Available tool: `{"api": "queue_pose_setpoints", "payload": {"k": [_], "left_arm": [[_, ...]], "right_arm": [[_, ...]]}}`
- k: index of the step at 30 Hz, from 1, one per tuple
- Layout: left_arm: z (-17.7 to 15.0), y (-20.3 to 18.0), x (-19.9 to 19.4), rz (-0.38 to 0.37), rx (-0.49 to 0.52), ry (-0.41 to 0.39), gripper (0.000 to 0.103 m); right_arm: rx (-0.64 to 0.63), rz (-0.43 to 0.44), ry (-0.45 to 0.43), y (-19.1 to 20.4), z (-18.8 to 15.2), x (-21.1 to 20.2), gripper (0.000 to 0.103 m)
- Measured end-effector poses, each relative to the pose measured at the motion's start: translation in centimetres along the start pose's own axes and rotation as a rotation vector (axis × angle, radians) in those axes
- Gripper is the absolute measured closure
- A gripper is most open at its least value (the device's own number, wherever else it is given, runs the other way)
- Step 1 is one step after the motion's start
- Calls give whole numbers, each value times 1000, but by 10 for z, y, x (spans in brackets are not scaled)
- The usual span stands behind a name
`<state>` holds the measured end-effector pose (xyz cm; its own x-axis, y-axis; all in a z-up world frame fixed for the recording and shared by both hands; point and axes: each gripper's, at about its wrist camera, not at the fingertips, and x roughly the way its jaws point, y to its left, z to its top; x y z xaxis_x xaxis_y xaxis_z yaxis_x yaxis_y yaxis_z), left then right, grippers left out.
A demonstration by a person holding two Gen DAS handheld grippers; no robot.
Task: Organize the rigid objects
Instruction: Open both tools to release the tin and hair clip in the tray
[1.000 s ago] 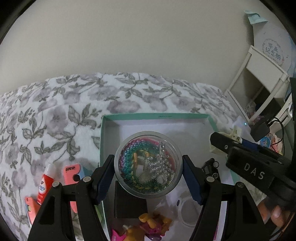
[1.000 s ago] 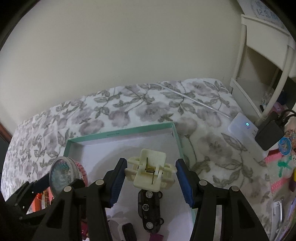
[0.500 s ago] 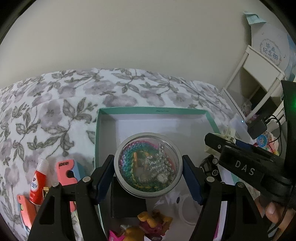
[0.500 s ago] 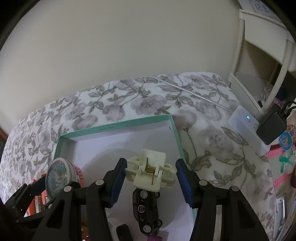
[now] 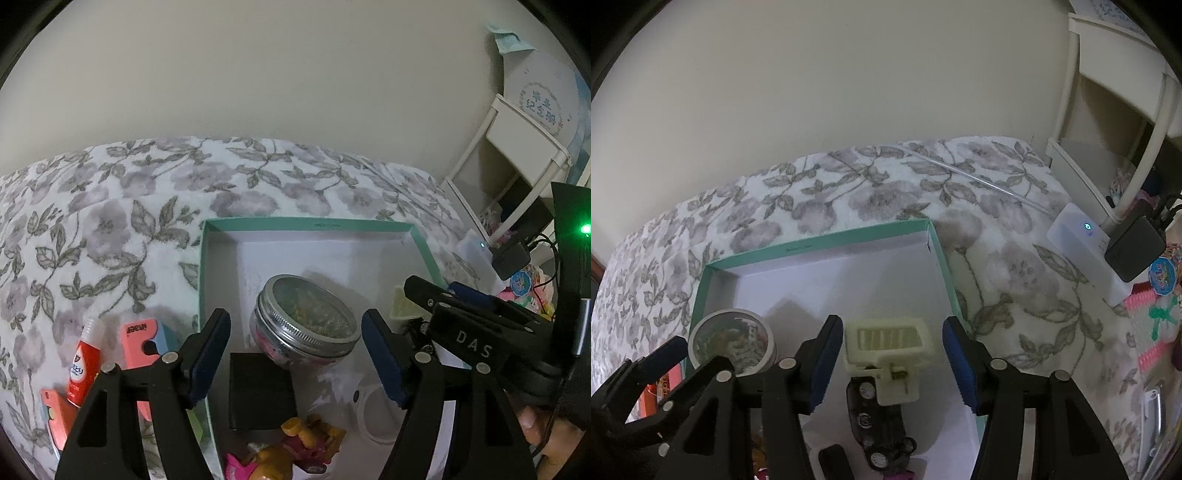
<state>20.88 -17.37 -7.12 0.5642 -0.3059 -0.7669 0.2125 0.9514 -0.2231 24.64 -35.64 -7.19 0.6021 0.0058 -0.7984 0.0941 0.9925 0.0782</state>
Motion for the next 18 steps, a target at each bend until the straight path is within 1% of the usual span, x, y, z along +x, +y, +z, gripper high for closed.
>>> {"api": "queue_pose_setpoints", "payload": {"k": [1, 6, 9, 11, 13, 14, 18], "left_arm": [[0, 2, 0, 5, -4, 1, 28], [2, 13, -2, 30, -41, -2, 28], [4, 20, -5, 68, -60, -8, 28], [5, 26, -7, 100, -77, -13, 23], [6, 33, -8, 126, -104, -14, 21], [6, 37, -8, 128, -119, -14, 21], [7, 51, -9, 164, -164, -16, 21]], "right_arm": [[2, 0, -1, 0, 0, 0, 35], [4, 1, 9, 0, 0, 1, 34], [2, 0, 13, 1, 0, 1, 34], [-1, 1, 15, 1, 0, 1, 33], [-4, 6, 13, 3, -1, 1, 24], [-6, 10, 12, 3, -1, 1, 22], [-27, 16, 4, 9, -1, -1, 21]]}}
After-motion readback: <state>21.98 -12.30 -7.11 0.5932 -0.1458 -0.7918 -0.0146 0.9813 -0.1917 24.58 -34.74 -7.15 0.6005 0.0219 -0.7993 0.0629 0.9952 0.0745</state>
